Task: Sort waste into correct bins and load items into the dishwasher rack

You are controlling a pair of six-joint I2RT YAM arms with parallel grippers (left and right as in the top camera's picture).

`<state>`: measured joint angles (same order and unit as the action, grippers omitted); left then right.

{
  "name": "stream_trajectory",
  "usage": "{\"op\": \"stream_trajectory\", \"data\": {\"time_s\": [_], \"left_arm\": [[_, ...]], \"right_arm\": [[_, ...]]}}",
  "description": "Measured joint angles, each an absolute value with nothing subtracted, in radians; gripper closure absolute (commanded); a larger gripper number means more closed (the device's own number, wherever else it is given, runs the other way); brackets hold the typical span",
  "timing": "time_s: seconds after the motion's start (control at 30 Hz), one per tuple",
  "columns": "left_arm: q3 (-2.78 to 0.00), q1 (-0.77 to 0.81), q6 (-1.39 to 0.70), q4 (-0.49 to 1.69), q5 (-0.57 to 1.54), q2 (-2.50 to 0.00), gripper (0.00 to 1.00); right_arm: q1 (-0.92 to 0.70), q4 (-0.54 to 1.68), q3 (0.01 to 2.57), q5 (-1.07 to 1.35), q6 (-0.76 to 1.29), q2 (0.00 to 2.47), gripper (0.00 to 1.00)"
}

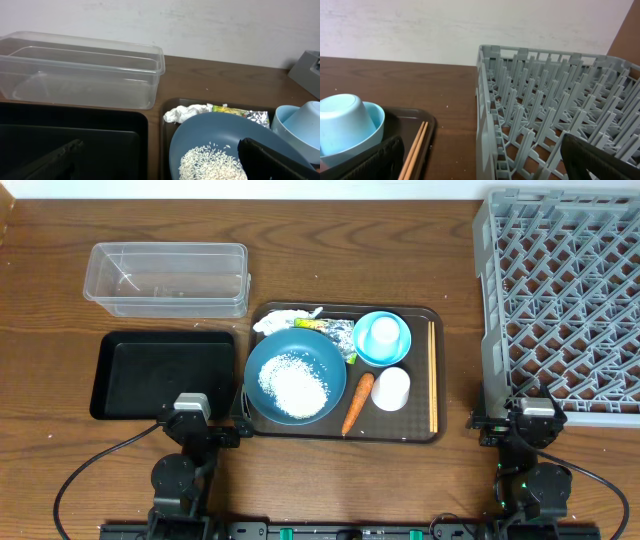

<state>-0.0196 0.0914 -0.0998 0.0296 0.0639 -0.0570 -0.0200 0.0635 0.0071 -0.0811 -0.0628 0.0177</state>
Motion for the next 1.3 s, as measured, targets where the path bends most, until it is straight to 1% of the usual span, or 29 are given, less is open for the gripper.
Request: {"op": "stream_trajectory", "data": {"time_s": [0.83,0.97,1.17,1.3], "left_arm": [[-0.02,0.091,-0.104,0.025,0.073,-0.057,0.0],[-0.02,0.091,-0.188,0.014,0.196,-0.057,0.0],[-0.021,0.091,-0.369,-0.011,0.449,-0.057,0.0],[-0.013,0.091,-0.454,-0.112,0.634,-0.059,0.0]], "right_arm": [[-0.02,0.064,0.007,-0.081,-0.063,0.018,0.01],[-0.02,0.063,0.007,-0.081,-0.063,0.018,0.01],[-0.02,0.064,0.007,-0.081,-0.063,0.018,0.01],[-0.02,0.064,0.007,-0.081,-0.063,0.018,0.01]]}}
